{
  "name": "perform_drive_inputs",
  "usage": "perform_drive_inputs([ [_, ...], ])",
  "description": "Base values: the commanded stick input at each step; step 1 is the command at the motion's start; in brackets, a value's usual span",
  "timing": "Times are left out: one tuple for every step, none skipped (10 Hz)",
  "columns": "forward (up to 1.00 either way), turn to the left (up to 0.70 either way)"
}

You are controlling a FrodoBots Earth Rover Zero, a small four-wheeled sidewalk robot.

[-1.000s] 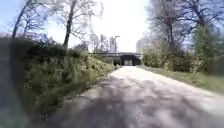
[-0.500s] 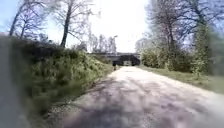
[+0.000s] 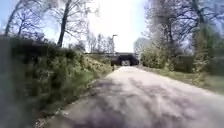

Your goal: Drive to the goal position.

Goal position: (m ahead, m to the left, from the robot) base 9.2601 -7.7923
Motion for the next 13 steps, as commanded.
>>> perform_drive_inputs([
  [0.7,0.0],
  [0.7,0.0],
  [0.7,0.0],
  [0.7,0.0],
  [0.7,0.0],
  [0.7,0.0],
  [0.7,0.0],
  [0.7,0.0],
  [0.7,0.0],
  [0.7,0.0],
  [0.7,0.0],
  [0.7,0.0],
  [0.7,0.0],
])
